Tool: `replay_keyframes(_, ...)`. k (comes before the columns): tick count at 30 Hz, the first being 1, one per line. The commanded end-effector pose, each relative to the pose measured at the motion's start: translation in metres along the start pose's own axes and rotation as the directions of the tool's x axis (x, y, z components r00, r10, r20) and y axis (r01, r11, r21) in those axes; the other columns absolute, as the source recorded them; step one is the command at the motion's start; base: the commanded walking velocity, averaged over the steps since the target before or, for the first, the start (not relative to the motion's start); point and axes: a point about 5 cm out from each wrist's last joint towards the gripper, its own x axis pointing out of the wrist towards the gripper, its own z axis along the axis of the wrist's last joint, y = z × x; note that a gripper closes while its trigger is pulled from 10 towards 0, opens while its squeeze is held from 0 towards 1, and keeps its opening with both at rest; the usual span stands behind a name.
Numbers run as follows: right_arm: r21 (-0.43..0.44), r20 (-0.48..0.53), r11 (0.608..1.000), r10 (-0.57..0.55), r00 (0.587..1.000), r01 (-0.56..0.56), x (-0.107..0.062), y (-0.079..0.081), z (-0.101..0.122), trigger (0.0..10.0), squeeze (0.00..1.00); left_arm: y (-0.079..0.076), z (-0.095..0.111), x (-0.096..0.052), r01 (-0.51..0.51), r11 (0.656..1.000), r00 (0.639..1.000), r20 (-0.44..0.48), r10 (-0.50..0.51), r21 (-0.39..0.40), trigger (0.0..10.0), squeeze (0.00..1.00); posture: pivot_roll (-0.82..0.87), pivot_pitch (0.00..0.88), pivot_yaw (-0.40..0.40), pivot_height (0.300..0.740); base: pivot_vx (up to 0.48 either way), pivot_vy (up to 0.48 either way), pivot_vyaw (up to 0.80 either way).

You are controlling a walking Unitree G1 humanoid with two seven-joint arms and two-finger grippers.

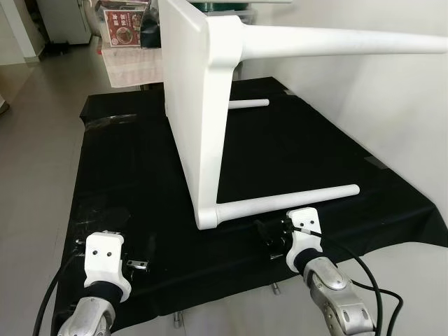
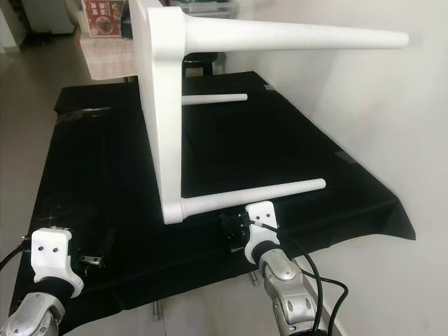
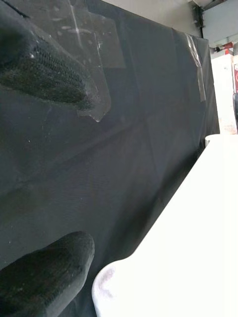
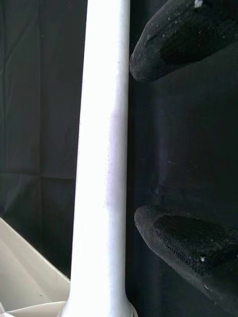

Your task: Building children table

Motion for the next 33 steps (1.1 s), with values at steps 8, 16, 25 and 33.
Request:
replay_keyframes(8, -0.061, 0.042, 0.998, -0.017, 0.999, 0.02, 0.003, -0.003, 0.008, 10.0, 0.0, 0.0, -0.003, 0.0, -0.011, 1.0, 1.0, -0.016, 0.011, 0.011, 10.0, 0.0, -0.19, 0.034, -0.049, 0.74, 0.0, -0.465, 0.0)
replay_keyframes(16, -0.118, 0.095, 0.993, 0.006, 0.996, 0.005, 0.009, 0.001, 0.019, 10.0, 0.0, 0.0, -0.004, 0.0, -0.012, 1.0, 1.0, -0.021, 0.013, 0.011, 10.0, 0.0, -0.18, 0.028, -0.044, 0.74, 0.0, -0.465, 0.0)
replay_keyframes(25, -0.147, 0.111, 0.989, 0.01, 0.994, 0.006, 0.011, 0.003, 0.021, 10.0, 0.0, 0.001, -0.005, 0.001, -0.015, 1.0, 0.999, -0.029, 0.015, 0.018, 10.0, 0.0, -0.18, 0.021, -0.04, 0.74, 0.0, -0.366, 0.0)
replay_keyframes(33, -0.162, 0.121, 0.987, 0.013, 0.993, 0.007, 0.014, 0.004, 0.021, 10.0, 0.0, 0.002, -0.006, 0.002, -0.02, 1.0, 0.999, -0.03, 0.021, 0.019, 10.0, 0.0, -0.19, 0.003, -0.036, 0.74, 0.0, 0.0, 0.0)
